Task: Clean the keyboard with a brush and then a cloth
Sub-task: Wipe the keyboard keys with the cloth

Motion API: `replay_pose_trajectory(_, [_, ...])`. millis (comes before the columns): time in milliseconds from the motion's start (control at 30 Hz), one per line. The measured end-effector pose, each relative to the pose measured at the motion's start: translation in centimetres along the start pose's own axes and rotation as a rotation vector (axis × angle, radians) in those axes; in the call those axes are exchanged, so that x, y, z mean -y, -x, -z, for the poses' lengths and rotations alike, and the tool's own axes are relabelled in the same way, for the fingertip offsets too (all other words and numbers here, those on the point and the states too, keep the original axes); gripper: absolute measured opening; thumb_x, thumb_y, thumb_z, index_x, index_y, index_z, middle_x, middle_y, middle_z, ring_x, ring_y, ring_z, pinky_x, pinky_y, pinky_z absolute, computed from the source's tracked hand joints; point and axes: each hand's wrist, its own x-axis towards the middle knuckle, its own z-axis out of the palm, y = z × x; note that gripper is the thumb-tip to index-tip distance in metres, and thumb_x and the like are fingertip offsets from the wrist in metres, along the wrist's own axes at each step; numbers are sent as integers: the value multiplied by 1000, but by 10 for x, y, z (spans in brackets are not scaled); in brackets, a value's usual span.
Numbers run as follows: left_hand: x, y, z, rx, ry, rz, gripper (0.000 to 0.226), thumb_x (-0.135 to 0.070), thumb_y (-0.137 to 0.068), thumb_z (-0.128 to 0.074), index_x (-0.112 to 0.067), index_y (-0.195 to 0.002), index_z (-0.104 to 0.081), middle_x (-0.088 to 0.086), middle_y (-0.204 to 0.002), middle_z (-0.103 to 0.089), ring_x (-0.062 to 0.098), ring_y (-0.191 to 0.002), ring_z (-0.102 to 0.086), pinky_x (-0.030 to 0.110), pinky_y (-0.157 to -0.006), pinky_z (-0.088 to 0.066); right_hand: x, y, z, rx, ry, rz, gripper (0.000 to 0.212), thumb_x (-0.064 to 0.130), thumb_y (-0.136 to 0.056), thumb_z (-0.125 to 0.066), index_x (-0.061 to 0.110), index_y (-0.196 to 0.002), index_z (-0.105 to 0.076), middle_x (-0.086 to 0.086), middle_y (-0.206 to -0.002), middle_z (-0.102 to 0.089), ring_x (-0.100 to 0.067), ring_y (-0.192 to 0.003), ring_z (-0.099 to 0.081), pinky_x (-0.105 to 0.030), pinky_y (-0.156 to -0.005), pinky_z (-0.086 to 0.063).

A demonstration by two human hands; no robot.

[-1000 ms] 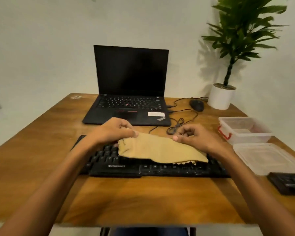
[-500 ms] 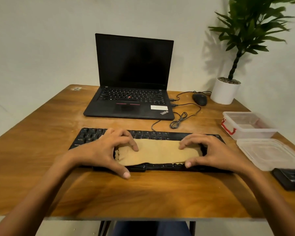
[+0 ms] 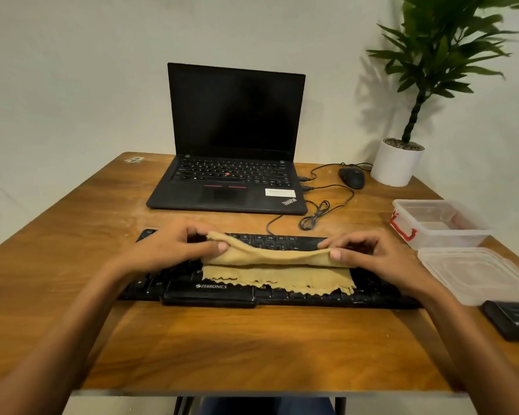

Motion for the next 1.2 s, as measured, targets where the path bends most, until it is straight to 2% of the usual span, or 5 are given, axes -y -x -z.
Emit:
replay_pose_trajectory(233, [10,-38,2,-298,243,162,17,-21,-90,-54,-16,-98,-68,7,-91,-71,14,-79,-66,21,-68,-51,-5,-39,-2,-151,-96,-122,21,21,-86,-60,2,-92,-66,-12,-88,-65,-14,-76,-57,-18,-63,-44])
replay_pose_trajectory(500, [30,-66,-3,-339,-298,331,45,-26,-84,-63,-15,-55,-31,-2,-53,-31,11,-49,-29,27,-51,-23,-29,-66,-8,-247,306,-265,9,26,-83,-68,20,-87,-63,-10,-72,-58,-13,-61,-46,-27,-55,-35])
replay_pose_trajectory(733, [43,-59,4,-338,-61,339,15,-30,-82,-66,-16,-76,-66,-7,-53,-52,10,-56,-48,29,-65,-41,-15,-55,0,-166,240,-279,15,25,-85,-65,18,-99,-63,-2,-74,-51,-11,-69,-46,-20,-57,-34])
replay_pose_trajectory(1000, [45,-50,7,-407,82,281,16,-11,-82,-67,-19,-92,-57,4,-67,-66,16,-67,-61,41,-82,-49,17,-74,-16,-224,226,-223,9,17,-85,-65,23,-86,-71,4,-85,-66,-8,-78,-58,-23,-68,-47])
replay_pose_trajectory(1200, [43,-50,9,-375,62,272,22,-1,-87,-54,-14,-80,-70,-11,-61,-60,1,-55,-52,10,-56,-40,39,-103,-53,-152,-158,-301,11,9,-84,-66,3,-93,-70,-6,-82,-64,-7,-61,-60,-11,-51,-49])
